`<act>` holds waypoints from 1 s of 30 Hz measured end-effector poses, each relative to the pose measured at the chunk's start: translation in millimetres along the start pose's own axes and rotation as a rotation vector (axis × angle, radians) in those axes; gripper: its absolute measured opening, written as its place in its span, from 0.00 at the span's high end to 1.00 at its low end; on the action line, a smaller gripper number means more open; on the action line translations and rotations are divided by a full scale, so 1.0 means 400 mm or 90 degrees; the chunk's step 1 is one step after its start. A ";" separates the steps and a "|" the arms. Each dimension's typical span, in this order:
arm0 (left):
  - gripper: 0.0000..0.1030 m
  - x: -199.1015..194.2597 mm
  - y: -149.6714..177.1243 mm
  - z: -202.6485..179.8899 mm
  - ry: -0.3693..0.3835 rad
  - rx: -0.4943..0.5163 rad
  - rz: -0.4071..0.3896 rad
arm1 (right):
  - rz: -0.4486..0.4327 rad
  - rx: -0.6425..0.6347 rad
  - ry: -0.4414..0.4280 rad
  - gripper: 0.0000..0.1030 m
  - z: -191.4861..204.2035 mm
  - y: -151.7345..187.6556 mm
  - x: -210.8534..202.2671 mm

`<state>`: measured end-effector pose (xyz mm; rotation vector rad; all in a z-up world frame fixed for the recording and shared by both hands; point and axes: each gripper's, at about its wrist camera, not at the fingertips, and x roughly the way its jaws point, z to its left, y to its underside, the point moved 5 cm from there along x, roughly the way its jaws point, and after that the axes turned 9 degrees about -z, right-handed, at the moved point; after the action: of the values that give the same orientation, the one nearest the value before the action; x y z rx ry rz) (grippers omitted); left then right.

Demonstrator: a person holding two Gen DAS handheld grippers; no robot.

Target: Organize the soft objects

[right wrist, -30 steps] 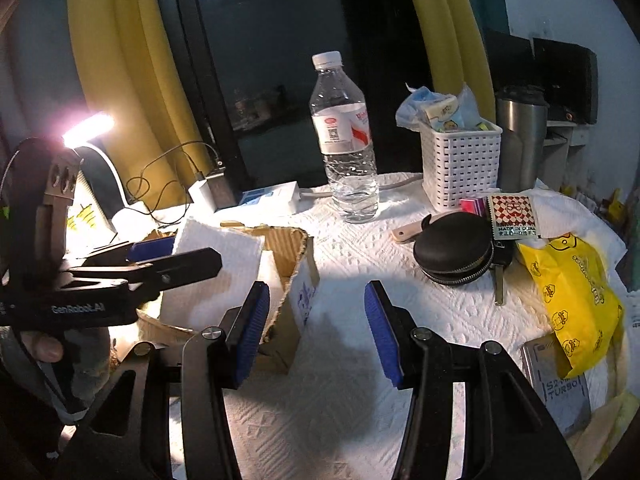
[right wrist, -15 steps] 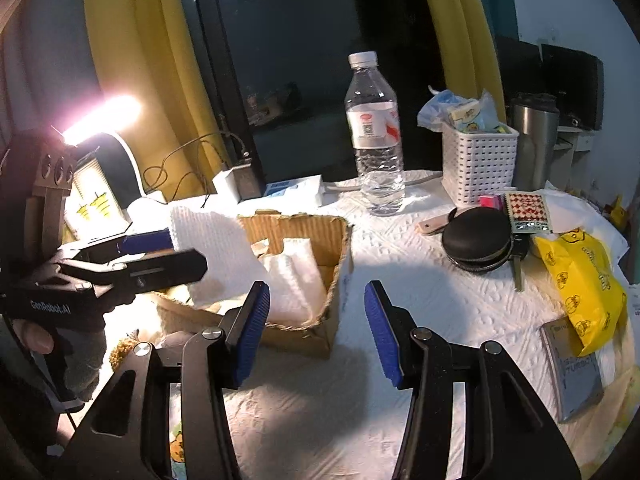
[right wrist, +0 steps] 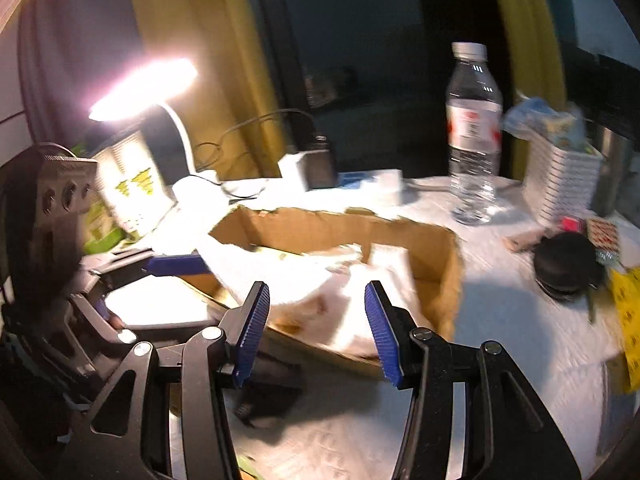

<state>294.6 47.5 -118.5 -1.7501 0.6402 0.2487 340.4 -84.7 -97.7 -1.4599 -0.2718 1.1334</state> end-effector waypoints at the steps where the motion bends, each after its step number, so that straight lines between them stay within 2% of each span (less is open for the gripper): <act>1: 0.09 0.000 0.002 0.006 0.001 -0.004 0.000 | 0.005 -0.007 -0.015 0.49 0.014 -0.005 0.011; 4: 0.09 -0.002 0.010 0.025 -0.005 -0.011 -0.002 | 0.025 -0.036 -0.031 0.49 0.050 -0.013 0.047; 9: 0.09 -0.021 0.017 0.048 0.006 -0.020 -0.007 | 0.062 -0.033 -0.086 0.49 0.074 -0.014 0.087; 19: 0.09 -0.048 0.049 0.068 0.010 -0.004 -0.010 | 0.117 -0.083 -0.116 0.49 0.130 -0.001 0.149; 24: 0.09 -0.059 0.058 0.069 0.004 0.012 -0.009 | 0.136 -0.080 -0.135 0.49 0.151 0.008 0.181; 25: 0.09 -0.060 0.061 0.068 0.003 0.017 -0.007 | 0.144 -0.077 -0.143 0.51 0.153 0.012 0.188; 27: 0.09 -0.062 0.066 0.064 -0.002 0.029 -0.005 | 0.156 -0.081 -0.153 0.61 0.162 0.019 0.194; 28: 0.09 -0.062 0.067 0.063 -0.004 0.033 -0.004 | 0.163 -0.085 -0.158 0.69 0.168 0.023 0.197; 30: 0.09 -0.064 0.066 0.063 -0.009 0.035 -0.005 | 0.170 -0.094 -0.158 0.91 0.177 0.027 0.199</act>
<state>263.3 74.7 -135.1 -1.6960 0.6252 0.2359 322.0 15.1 -131.9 -1.5158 -0.3470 1.5427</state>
